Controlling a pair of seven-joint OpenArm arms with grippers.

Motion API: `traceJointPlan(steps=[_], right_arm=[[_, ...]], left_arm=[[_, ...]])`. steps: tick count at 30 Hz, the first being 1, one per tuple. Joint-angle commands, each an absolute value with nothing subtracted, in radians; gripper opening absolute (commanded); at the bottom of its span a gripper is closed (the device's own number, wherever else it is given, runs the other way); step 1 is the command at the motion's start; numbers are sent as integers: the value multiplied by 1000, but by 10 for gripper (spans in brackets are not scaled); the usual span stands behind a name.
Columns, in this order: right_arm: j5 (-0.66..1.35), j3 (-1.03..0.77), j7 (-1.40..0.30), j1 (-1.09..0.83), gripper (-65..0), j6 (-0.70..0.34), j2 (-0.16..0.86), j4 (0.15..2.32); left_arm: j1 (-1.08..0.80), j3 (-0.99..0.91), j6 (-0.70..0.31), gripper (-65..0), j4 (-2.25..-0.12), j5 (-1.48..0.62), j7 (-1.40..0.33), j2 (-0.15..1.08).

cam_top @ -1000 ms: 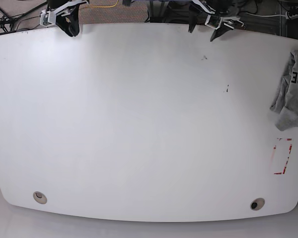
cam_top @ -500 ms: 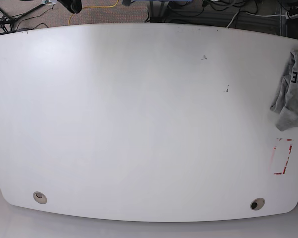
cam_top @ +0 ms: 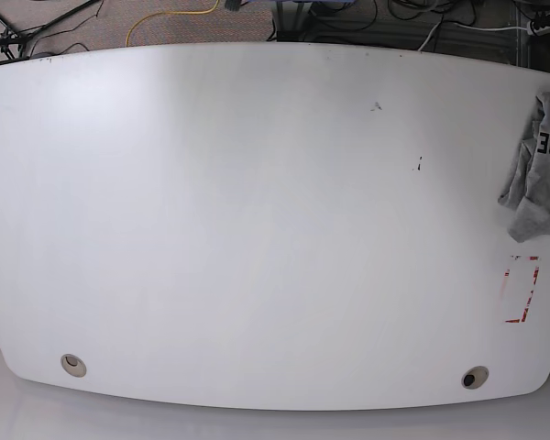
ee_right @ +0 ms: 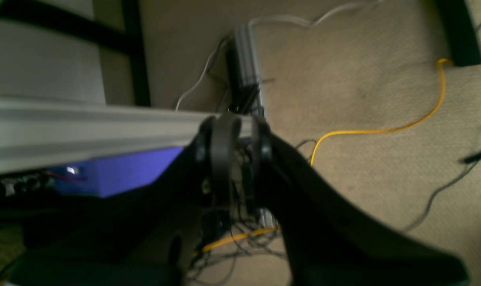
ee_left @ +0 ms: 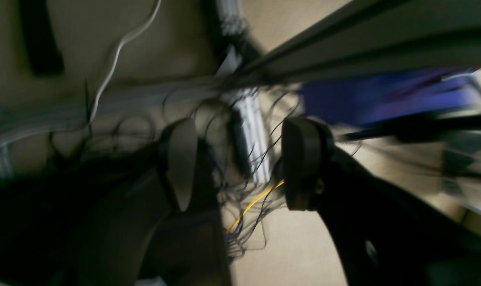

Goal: Fold the T-shirt properly

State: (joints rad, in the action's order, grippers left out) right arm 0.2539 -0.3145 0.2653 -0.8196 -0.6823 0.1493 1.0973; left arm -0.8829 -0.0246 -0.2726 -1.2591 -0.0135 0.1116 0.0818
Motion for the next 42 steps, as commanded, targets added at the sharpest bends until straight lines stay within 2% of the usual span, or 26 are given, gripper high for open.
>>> traceJointPlan(steps=[1,7,13,22,31,35,42], right_arm=[[200,-317,292,-773,-571,-698,145,1001],[117,-318,288,-671,-571,-688,116,881],[27,-317,291,-562,-571,-591,117,693],[-45,-317,288,-433,-569,-489,117,503],[-127,-317,286,-331,-564,-395,116,321],[-159,-315,248,-309,-563,-357,114,298],[-223,-315,200,-292,-563,-348,90,298]], left_arm=[[-816,-22,-283,-343,-1082,-21,139,81],[-690,-22,-283,-343,-894,-18,139,82],[-561,-22,-283,-343,-700,-16,139,82],[-282,-22,-283,-343,-242,-18,140,111],[-165,-21,-280,-342,-108,-16,96,114],[-143,-21,-280,-342,-102,-16,53,114],[-140,-21,-278,-343,-102,-18,54,114]])
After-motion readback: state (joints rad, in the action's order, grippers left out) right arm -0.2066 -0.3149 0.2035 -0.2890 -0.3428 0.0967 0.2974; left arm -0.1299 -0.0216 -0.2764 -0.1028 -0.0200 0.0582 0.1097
